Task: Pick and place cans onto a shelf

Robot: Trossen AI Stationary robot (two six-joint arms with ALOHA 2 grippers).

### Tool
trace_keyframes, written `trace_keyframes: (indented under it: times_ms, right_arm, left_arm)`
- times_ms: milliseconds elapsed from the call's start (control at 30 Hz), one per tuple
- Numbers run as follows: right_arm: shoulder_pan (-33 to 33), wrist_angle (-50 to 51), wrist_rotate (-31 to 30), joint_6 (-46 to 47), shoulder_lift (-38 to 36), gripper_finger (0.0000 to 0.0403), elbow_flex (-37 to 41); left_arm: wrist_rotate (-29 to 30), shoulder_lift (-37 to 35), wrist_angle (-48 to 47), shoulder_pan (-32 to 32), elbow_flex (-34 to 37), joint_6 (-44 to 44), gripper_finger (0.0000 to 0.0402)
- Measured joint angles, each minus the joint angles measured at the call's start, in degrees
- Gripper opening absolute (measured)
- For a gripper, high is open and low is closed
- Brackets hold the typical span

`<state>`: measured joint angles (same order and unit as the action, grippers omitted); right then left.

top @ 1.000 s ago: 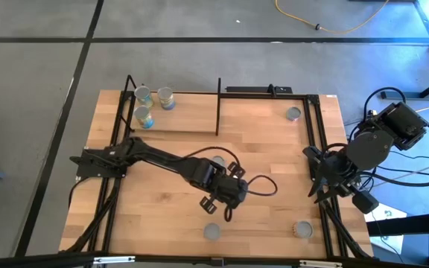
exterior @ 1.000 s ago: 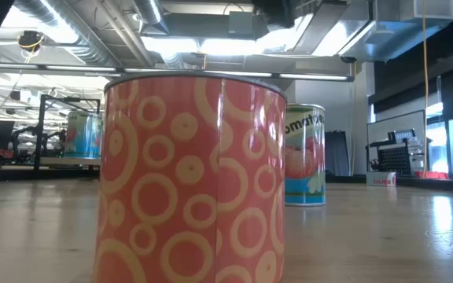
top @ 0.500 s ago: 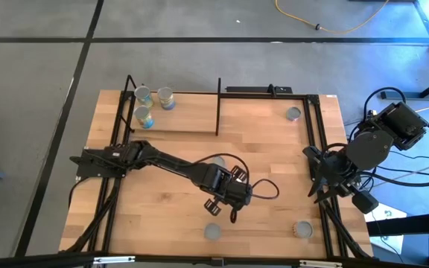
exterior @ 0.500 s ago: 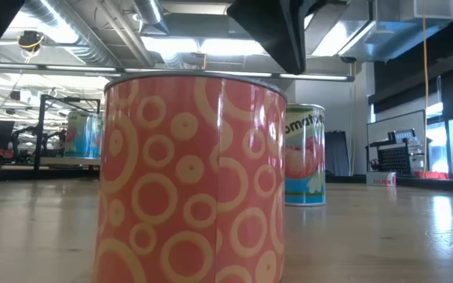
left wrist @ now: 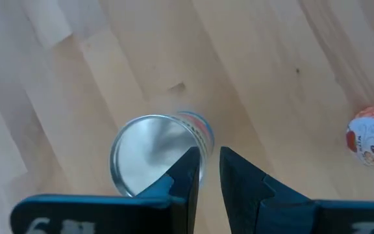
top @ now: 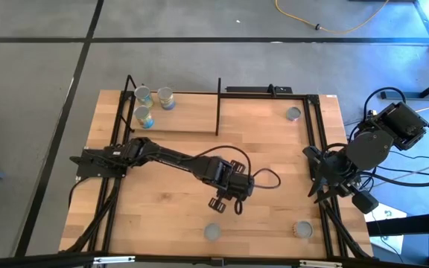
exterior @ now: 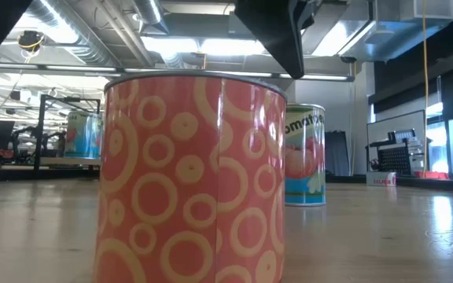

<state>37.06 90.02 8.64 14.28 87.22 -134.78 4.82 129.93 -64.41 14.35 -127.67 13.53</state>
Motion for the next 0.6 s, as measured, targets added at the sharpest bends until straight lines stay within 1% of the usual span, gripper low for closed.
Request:
trace_keyframes:
  times_ms: [100, 267, 400, 600]
  right_arm:
    - [0.0, 0.0, 0.0, 0.0, 0.0, 0.0088, 0.0]
    - [0.0, 0.0, 0.0, 0.0, 0.0, 0.0088, 0.0]
    - [0.0, 0.0, 0.0, 0.0, 0.0, 0.0088, 0.0]
    - [0.0, 0.0, 0.0, 0.0, 0.0, 0.0088, 0.0]
  left_arm:
    - [-0.1, 0.0, 0.5, 0.0, 0.4, 0.0, 0.0055]
    - [0.2, 0.0, 1.6, 0.0, 4.3, -0.6, 0.0055]
    - [2.7, -0.2, 2.5, 0.1, 7.0, -0.6, 0.0055]
    - [3.5, -0.2, 2.8, 0.1, 7.4, 0.3, 0.0055]
